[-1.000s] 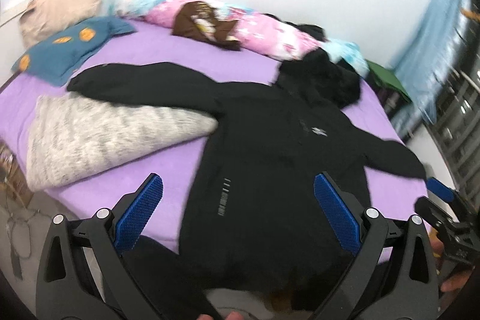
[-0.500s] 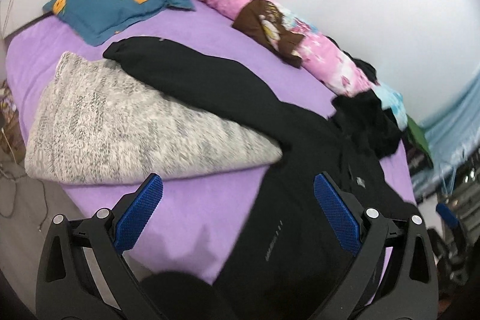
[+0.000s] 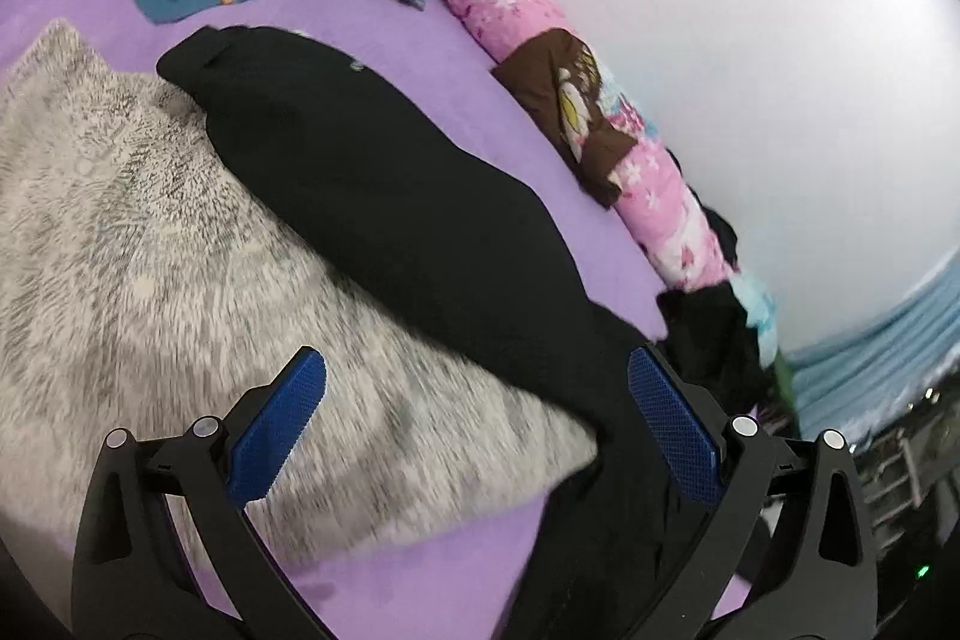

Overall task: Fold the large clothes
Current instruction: 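Move the left gripper down to the jacket sleeve cuff beside the grey blanket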

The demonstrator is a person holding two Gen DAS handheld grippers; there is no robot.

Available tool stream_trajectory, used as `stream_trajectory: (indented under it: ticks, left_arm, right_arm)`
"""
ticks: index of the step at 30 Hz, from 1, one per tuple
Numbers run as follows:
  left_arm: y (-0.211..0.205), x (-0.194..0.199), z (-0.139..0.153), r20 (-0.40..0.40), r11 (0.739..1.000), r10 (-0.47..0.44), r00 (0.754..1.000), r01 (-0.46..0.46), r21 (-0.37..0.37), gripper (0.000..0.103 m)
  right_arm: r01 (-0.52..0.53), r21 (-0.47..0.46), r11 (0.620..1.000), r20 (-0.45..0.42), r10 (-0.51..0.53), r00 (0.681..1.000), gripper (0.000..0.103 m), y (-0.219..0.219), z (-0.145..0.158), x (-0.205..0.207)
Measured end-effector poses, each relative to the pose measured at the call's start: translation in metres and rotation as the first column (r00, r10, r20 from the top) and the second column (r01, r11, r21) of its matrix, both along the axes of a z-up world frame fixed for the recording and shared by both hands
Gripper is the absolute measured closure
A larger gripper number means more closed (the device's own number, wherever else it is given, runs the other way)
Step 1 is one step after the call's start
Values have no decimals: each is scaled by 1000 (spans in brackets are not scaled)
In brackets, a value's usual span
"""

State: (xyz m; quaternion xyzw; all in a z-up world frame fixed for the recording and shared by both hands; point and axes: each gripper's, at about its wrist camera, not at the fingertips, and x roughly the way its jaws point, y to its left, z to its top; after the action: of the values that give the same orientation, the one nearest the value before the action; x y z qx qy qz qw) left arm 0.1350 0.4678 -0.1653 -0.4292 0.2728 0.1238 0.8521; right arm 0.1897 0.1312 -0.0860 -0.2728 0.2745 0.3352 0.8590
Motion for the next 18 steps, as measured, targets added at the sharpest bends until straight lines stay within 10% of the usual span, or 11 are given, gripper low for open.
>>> stream_trajectory:
  ticks: [11,18]
  left_arm:
    - [90,32,-64,24,962,99,995,-90,-257,6]
    - [113,42,-68,72,953,122,990,-96,-289,6]
  right_arm:
    - [-20,-49,999,-21,19,1000,6,42,-51,44]
    - [7,-68,998,41,-5,999,6,63,-72,63]
